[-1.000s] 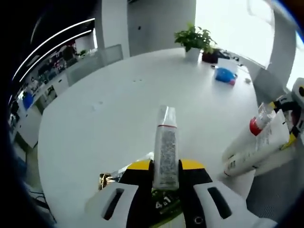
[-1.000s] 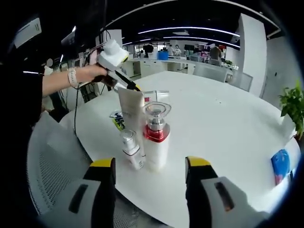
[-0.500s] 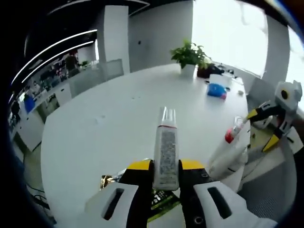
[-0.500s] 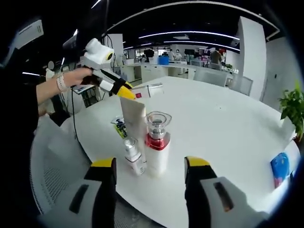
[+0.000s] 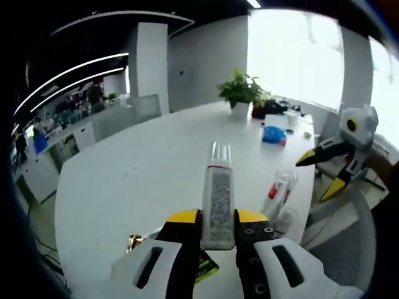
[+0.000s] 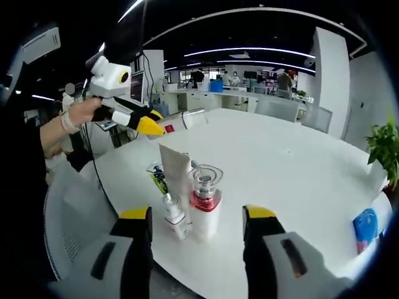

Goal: Arrange the skincare products in the storage area until every visible bottle or jar stands upright without overlapping.

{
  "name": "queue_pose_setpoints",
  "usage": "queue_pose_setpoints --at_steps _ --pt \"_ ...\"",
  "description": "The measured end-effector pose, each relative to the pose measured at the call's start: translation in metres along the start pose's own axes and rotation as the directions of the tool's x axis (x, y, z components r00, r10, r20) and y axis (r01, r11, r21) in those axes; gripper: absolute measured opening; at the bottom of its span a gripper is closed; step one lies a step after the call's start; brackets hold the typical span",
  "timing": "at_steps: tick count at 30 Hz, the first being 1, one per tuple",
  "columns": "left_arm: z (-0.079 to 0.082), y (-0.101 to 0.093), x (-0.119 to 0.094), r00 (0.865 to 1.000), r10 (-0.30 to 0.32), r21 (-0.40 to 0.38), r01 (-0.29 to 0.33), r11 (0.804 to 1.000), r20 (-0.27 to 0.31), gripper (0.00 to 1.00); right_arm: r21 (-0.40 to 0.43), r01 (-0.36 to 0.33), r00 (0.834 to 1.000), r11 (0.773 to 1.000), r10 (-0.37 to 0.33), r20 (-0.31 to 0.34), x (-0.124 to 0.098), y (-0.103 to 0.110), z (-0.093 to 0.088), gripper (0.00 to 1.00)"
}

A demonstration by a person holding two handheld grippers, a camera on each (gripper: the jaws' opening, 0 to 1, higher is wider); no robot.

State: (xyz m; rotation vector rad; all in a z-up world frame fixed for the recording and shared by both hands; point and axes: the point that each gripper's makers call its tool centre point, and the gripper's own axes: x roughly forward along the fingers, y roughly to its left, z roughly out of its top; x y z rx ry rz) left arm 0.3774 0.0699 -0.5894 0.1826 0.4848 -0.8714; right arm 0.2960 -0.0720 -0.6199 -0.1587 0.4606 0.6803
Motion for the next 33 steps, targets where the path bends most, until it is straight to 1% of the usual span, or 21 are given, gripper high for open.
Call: queue_pose_setpoints --at_steps 4,8,12,13,15,18,23,27,29,30,32,33 --pt "0.003 -0.011 -0.005 1.0 -0.008 0.008 0.008 1.0 0.021 0.17 0.006 -0.005 1.0 1.0 0.004 0.009 -0.002 0.0 0.004 0.58" --pt "0.006 -0.022 -0.009 0.999 -0.02 0.013 0.019 1.0 0.042 0.17 0.051 -0.021 0.998 0.998 0.018 0.063 -0.005 0.0 0.015 0.55" --pt "0.005 -0.032 -0.011 0.998 -0.031 0.008 0.031 0.999 0.053 0.17 0.09 -0.037 0.995 0.995 0.028 0.099 -0.005 0.001 0.021 0.54" --pt "0.004 -0.038 -0.012 0.998 -0.038 0.005 0.038 0.999 0.058 0.17 0.095 -0.04 0.994 0.995 0.03 0.104 -0.006 0.001 0.022 0.53" --pt "0.004 -0.044 -0.014 0.997 -0.047 -0.002 0.047 0.999 0.065 0.17 0.123 -0.054 0.99 0.991 0.038 0.133 -0.006 0.003 0.026 0.51" --pt "0.003 -0.052 -0.015 0.996 -0.058 0.0 0.058 0.998 0.065 0.17 0.115 -0.054 0.989 0.992 0.037 0.146 -0.006 0.003 0.029 0.48" --pt "0.001 -0.068 -0.016 0.994 -0.09 0.011 0.09 0.996 0.061 0.17 0.164 -0.093 0.979 0.982 0.06 0.192 -0.005 0.008 0.034 0.46" --pt "0.001 -0.079 -0.016 0.992 -0.113 0.017 0.113 0.993 0.063 0.17 0.169 -0.098 0.98 0.981 0.065 0.19 -0.003 0.01 0.03 0.46" --pt "0.0 -0.084 -0.015 0.99 -0.123 0.017 0.122 0.992 0.062 0.17 0.194 -0.117 0.975 0.974 0.076 0.208 -0.003 0.013 0.03 0.46" --pt "-0.001 -0.087 -0.015 0.99 -0.13 0.016 0.129 0.992 0.06 0.17 0.22 -0.131 0.97 0.967 0.08 0.229 -0.003 0.014 0.033 0.45" --pt "-0.002 -0.092 -0.015 0.989 -0.134 0.012 0.133 0.991 0.063 0.17 0.235 -0.146 0.964 0.961 0.085 0.251 -0.004 0.014 0.035 0.44" --pt "-0.003 -0.093 -0.015 0.989 -0.138 0.009 0.138 0.99 0.061 0.17 0.263 -0.155 0.96 0.952 0.083 0.266 -0.006 0.013 0.036 0.44"
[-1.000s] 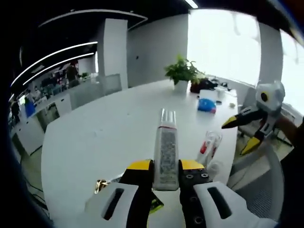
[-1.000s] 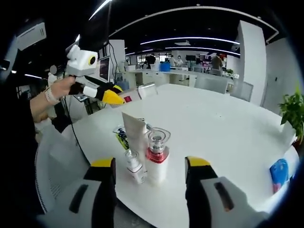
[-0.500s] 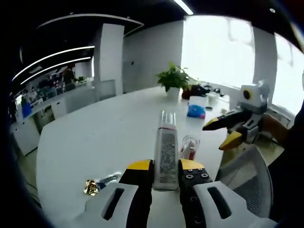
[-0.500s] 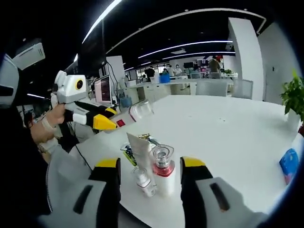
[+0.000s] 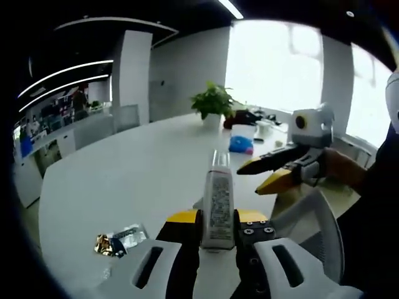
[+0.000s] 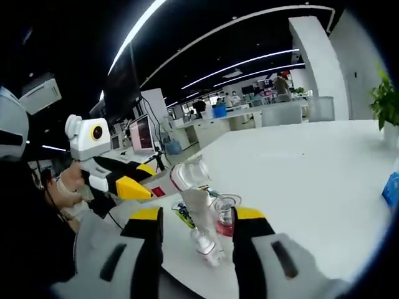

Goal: Arrange the skincare products in the storage area until every visible bottle or jar stands upright without overlapping.

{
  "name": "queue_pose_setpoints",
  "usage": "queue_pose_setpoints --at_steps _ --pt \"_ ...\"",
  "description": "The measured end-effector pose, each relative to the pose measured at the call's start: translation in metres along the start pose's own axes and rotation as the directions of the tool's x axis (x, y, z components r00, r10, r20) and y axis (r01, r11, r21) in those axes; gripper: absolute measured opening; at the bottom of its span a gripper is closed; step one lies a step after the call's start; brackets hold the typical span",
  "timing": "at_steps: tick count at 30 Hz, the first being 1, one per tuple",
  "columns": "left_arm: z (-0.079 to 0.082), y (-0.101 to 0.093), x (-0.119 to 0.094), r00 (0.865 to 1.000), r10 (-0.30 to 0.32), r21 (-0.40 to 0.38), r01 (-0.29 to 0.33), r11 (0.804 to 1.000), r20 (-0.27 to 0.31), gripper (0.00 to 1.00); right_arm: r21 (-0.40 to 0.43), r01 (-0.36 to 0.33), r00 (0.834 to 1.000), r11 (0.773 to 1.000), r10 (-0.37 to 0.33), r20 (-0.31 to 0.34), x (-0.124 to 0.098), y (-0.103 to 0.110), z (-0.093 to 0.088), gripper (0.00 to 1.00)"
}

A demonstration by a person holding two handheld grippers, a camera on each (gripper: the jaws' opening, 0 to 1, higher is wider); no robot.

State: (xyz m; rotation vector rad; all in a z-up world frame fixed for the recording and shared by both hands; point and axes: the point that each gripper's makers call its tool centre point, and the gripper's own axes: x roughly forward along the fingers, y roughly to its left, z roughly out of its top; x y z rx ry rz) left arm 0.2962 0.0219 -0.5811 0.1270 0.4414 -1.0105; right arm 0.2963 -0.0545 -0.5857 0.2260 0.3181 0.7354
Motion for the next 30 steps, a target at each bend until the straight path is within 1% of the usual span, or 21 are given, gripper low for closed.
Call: queue_pose_setpoints --at_steps 1,6,9,11,12,14,16,17,18,19,20,21,22,23,24,25,26,27,28,29,30 --pt "0.0 -0.001 0.0 1.0 -0.002 -0.002 0.002 1.0 -0.001 0.17 0.004 -0.001 1.0 1.0 0.001 0.003 0.0 0.0 0.0 0.44" --pt "-0.001 -0.016 0.001 1.0 -0.027 0.0 0.027 1.0 0.004 0.17 0.099 -0.019 0.999 0.995 0.015 0.038 -0.001 -0.002 -0.002 0.41" --pt "0.0 -0.022 0.002 0.999 -0.04 -0.002 0.04 0.999 0.008 0.16 0.197 -0.062 0.995 0.978 0.045 0.086 -0.001 0.0 0.0 0.4" --pt "0.002 -0.025 0.001 0.999 -0.048 -0.01 0.048 0.999 0.016 0.16 0.235 -0.074 0.992 0.969 0.047 0.12 -0.001 -0.003 0.001 0.4" --pt "0.003 -0.026 0.002 0.998 -0.052 -0.013 0.052 0.999 0.023 0.16 0.254 -0.077 0.991 0.964 0.046 0.125 0.0 -0.005 -0.001 0.4" --pt "0.001 -0.028 0.004 0.998 -0.058 -0.018 0.058 0.998 0.024 0.16 0.262 -0.045 0.995 0.964 0.02 0.097 0.002 -0.012 -0.011 0.4" --pt "-0.002 -0.03 0.007 0.998 -0.059 -0.024 0.059 0.998 0.015 0.16 0.268 -0.046 0.995 0.962 0.02 0.101 0.0 -0.012 -0.013 0.4" --pt "-0.004 -0.03 0.007 0.999 -0.053 -0.018 0.053 0.998 0.009 0.15 0.282 -0.045 0.993 0.958 0.012 0.117 -0.002 -0.012 -0.011 0.4" --pt "-0.004 -0.03 0.007 0.999 -0.048 -0.014 0.049 0.999 0.01 0.12 0.297 -0.042 0.992 0.954 0.004 0.125 -0.004 -0.013 -0.011 0.41" --pt "-0.003 -0.03 0.007 0.999 -0.048 -0.014 0.048 0.999 0.011 0.0 0.311 -0.039 0.992 0.95 0.0 0.125 -0.005 -0.014 -0.013 0.41" --pt "-0.006 -0.026 0.009 0.999 -0.011 -0.091 0.015 0.996 0.043 0.0 0.319 -0.036 0.992 0.947 -0.004 0.122 -0.006 -0.015 -0.015 0.41" --pt "-0.009 -0.035 0.016 0.996 -0.077 -0.133 0.083 0.988 0.049 0.0 0.344 -0.021 0.993 0.939 -0.02 0.114 -0.007 -0.019 -0.02 0.41" --pt "-0.014 -0.031 0.025 0.996 -0.081 -0.171 0.087 0.981 0.039 0.0 0.339 -0.019 0.993 0.94 -0.021 0.115 -0.007 -0.02 -0.021 0.41" --pt "-0.016 -0.03 0.027 0.996 -0.092 -0.135 0.093 0.986 0.014 0.0 0.339 -0.011 0.995 0.941 -0.023 0.098 -0.008 -0.02 -0.026 0.41" --pt "-0.019 -0.027 0.03 0.998 -0.066 -0.102 0.065 0.993 -0.002 0.0 0.333 -0.003 0.996 0.943 -0.027 0.086 -0.008 -0.02 -0.029 0.41" --pt "-0.026 -0.025 0.031 0.998 -0.047 -0.051 0.045 0.998 -0.039 0.0 0.331 0.0 0.996 0.944 -0.029 0.083 -0.009 -0.018 -0.03 0.41" --pt "-0.031 -0.026 0.031 0.997 -0.05 -0.043 0.047 0.998 -0.062 0.0 0.328 -0.006 0.996 0.945 -0.025 0.088 -0.01 -0.017 -0.028 0.42" --pt "-0.032 -0.026 0.032 0.997 -0.059 -0.057 0.055 0.997 -0.055 0.0 0.316 -0.008 0.996 0.949 -0.022 0.089 -0.01 -0.014 -0.024 0.41" --pt "-0.038 -0.024 0.034 0.995 -0.066 -0.068 0.061 0.996 -0.072 0.0 0.253 0.036 0.997 0.967 -0.051 0.052 -0.011 -0.019 -0.027 0.4" --pt "-0.04 -0.023 0.027 0.993 -0.065 -0.077 0.058 0.995 -0.094 0.0 0.223 0.053 0.998 0.973 -0.061 0.026 -0.012 -0.021 -0.03 0.41" --pt "-0.044 -0.02 0.029 0.993 -0.058 -0.082 0.05 0.995 -0.107 0.0 0.214 0.053 0.998 0.975 -0.056 0.009 -0.012 -0.021 -0.033 0.41"
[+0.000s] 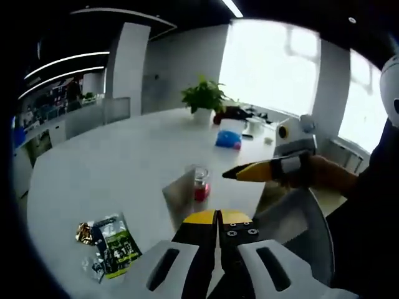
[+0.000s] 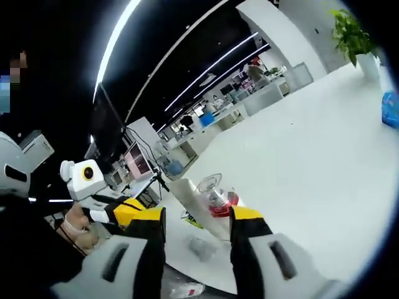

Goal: Arrange the skincare products in the storage area until every visible bottle or jar stands upright without overlapping.

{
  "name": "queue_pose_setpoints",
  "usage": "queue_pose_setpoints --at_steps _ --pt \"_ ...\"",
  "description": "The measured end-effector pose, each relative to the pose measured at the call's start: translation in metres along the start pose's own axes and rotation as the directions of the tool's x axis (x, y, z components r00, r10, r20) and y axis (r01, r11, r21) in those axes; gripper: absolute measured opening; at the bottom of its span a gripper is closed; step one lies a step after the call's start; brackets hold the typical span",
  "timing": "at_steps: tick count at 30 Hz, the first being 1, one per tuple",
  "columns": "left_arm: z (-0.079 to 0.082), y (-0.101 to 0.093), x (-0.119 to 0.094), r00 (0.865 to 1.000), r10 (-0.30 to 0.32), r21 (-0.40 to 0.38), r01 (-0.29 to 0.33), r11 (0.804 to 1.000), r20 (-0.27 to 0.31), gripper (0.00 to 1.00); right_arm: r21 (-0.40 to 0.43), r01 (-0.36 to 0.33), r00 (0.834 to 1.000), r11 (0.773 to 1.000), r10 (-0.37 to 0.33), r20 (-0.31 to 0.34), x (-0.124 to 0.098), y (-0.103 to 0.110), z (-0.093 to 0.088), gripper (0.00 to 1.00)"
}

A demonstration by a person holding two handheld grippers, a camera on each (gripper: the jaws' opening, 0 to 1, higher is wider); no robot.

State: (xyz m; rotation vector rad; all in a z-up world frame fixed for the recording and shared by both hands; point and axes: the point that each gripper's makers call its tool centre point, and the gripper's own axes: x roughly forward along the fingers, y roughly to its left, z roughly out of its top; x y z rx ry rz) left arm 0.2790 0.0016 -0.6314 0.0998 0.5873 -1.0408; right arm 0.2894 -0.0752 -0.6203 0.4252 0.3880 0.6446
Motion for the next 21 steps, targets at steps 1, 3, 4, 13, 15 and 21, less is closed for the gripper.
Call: queue_pose_setpoints --at_steps 1,3,4,13,15,21 --pt "-0.004 0.003 -0.003 1.0 0.011 0.001 -0.011 1.0 -0.008 0.0 0.01 -0.007 1.0 1.0 0.007 0.006 0.0 0.001 0.001 0.41" --pt "-0.009 0.006 -0.006 0.999 0.021 0.0 -0.021 1.0 -0.024 0.0 0.026 -0.029 1.0 0.999 0.029 0.003 0.001 0.002 0.0 0.4" --pt "-0.013 0.009 -0.004 0.999 0.022 -0.005 -0.022 1.0 -0.04 0.0 0.026 -0.032 0.999 0.999 0.032 -0.001 0.001 0.001 0.0 0.4" --pt "-0.029 0.012 -0.017 0.995 0.044 -0.033 -0.047 0.998 -0.089 0.0 0.025 -0.05 0.997 0.998 0.052 -0.05 0.002 0.002 -0.009 0.4" --pt "-0.032 0.011 -0.017 0.994 0.036 -0.02 -0.039 0.999 -0.104 0.0 -0.003 -0.05 0.995 0.999 0.05 -0.089 0.002 0.002 -0.013 0.4" --pt "-0.043 0.002 -0.016 0.989 0.029 0.008 -0.028 1.0 -0.145 0.0 -0.076 -0.084 0.962 0.994 0.061 -0.265 -0.005 0.003 -0.037 0.39"
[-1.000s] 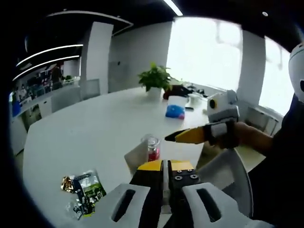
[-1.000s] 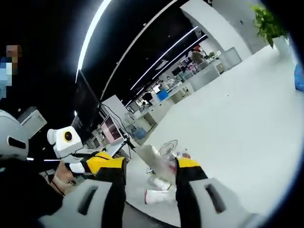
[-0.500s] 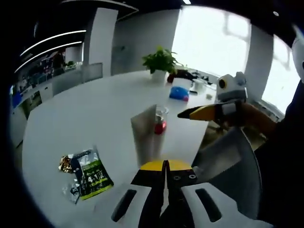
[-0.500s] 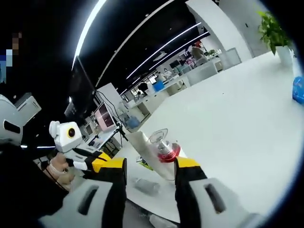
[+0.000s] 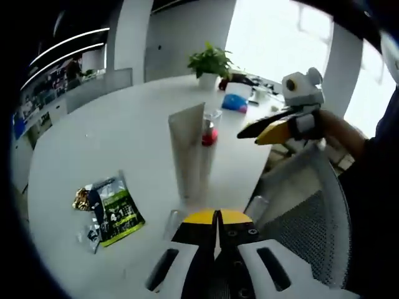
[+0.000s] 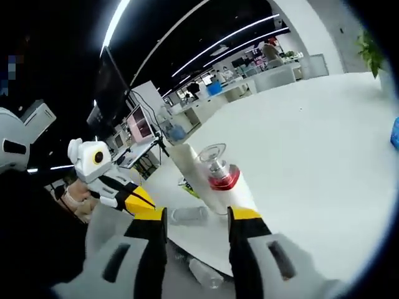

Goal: Arrange the skincare products in the storage area until every visible bottle or jar stands upright without overlapping.

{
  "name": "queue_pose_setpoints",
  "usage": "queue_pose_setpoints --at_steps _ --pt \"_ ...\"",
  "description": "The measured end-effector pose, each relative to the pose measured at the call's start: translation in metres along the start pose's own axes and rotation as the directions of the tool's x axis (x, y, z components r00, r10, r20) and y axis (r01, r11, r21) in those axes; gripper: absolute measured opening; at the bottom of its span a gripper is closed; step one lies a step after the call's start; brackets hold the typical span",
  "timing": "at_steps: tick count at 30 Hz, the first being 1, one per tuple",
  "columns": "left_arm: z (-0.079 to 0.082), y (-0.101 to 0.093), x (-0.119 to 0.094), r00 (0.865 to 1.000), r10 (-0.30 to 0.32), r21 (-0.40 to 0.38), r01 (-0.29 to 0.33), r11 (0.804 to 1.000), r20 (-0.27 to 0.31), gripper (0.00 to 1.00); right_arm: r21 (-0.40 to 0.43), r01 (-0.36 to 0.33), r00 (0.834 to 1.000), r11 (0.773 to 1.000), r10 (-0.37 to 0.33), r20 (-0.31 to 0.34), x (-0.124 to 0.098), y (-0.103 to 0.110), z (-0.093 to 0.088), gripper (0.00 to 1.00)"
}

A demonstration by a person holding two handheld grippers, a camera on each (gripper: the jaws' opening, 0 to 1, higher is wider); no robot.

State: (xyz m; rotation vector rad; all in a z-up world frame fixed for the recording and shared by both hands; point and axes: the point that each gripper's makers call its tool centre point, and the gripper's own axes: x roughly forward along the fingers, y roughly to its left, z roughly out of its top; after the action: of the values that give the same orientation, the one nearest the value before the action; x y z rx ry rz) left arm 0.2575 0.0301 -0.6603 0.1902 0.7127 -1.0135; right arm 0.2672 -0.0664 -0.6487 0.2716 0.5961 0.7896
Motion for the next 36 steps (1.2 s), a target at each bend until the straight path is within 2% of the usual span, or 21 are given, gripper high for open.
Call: queue_pose_setpoints --at_steps 3,5,7,10,13,14,15,17,19,20,23,25,27,28,29,33,34,36 --pt "-0.006 0.0 0.0 1.0 0.008 0.004 -0.008 1.0 -0.015 0.0 -0.007 -0.012 0.998 1.0 0.011 -0.06 0.0 0.003 -0.01 0.35" --pt "-0.01 0.007 -0.002 0.999 0.036 0.014 -0.035 0.999 -0.023 0.07 -0.02 -0.029 0.992 0.999 0.026 -0.126 -0.001 0.006 -0.02 0.35" --pt "-0.017 0.016 -0.004 0.997 0.07 0.029 -0.069 0.997 -0.042 0.12 -0.032 -0.02 0.988 0.999 0.015 -0.154 0.0 0.004 -0.026 0.36" --pt "-0.029 0.03 -0.007 0.992 0.107 0.032 -0.105 0.994 -0.071 0.18 -0.043 -0.014 0.988 0.999 0.007 -0.154 0.001 0.005 -0.026 0.35" --pt "-0.046 0.048 -0.007 0.98 0.152 0.044 -0.148 0.988 -0.126 0.28 -0.033 -0.023 0.989 0.999 0.018 -0.145 0.001 0.008 -0.025 0.34" --pt "-0.056 0.055 -0.008 0.97 0.174 0.056 -0.167 0.984 -0.169 0.3 -0.032 -0.021 0.99 0.999 0.016 -0.144 0.002 0.008 -0.024 0.34" --pt "-0.061 0.059 -0.007 0.965 0.184 0.061 -0.175 0.983 -0.188 0.32 -0.032 -0.022 0.989 0.999 0.017 -0.145 0.003 0.009 -0.025 0.34" --pt "-0.079 0.062 -0.002 0.95 0.167 0.032 -0.165 0.986 -0.262 0.34 -0.033 -0.021 0.99 0.999 0.017 -0.142 0.004 0.009 -0.024 0.34" --pt "-0.086 0.068 0.005 0.946 0.173 0.013 -0.176 0.984 -0.274 0.36 -0.032 -0.023 0.99 0.999 0.018 -0.14 0.004 0.01 -0.024 0.33" --pt "-0.096 0.068 0.006 0.934 0.163 0.001 -0.172 0.985 -0.319 0.35 -0.03 -0.021 0.99 0.999 0.016 -0.137 0.005 0.01 -0.023 0.33" --pt "-0.107 0.07 0.012 0.917 0.162 -0.019 -0.181 0.983 -0.363 0.32 -0.033 -0.021 0.991 0.999 0.016 -0.134 0.005 0.011 -0.022 0.33" --pt "-0.112 0.073 0.016 0.911 0.171 -0.017 -0.192 0.981 -0.376 0.37 -0.032 -0.023 0.991 0.999 0.018 -0.131 0.005 0.011 -0.022 0.33" --pt "-0.124 0.078 0.014 0.877 0.201 0.001 -0.223 0.975 -0.437 0.4 -0.03 -0.023 0.991 0.999 0.019 -0.131 0.005 0.012 -0.022 0.32" --pt "-0.126 0.079 0.015 0.87 0.206 0.011 -0.226 0.974 -0.447 0.38 -0.03 -0.024 0.991 0.999 0.019 -0.132 0.005 0.012 -0.022 0.32" --pt "-0.129 0.078 0.016 0.866 0.204 0.0 -0.229 0.973 -0.456 0.35 -0.03 -0.024 0.991 0.999 0.019 -0.133 0.005 0.012 -0.023 0.32" --pt "-0.13 0.078 0.016 0.87 0.203 -0.015 -0.235 0.972 -0.448 0.28 -0.032 -0.027 0.991 0.999 0.023 -0.132 0.006 0.013 -0.023 0.32" --pt "-0.132 0.078 0.015 0.863 0.207 -0.021 -0.244 0.97 -0.461 0.25 -0.033 -0.03 0.991 0.999 0.025 -0.131 0.006 0.013 -0.023 0.32" --pt "-0.131 0.083 0.014 0.859 0.224 0.006 -0.249 0.968 -0.46 0.2 -0.033 -0.033 0.991 0.999 0.029 -0.134 0.007 0.013 -0.023 0.32"
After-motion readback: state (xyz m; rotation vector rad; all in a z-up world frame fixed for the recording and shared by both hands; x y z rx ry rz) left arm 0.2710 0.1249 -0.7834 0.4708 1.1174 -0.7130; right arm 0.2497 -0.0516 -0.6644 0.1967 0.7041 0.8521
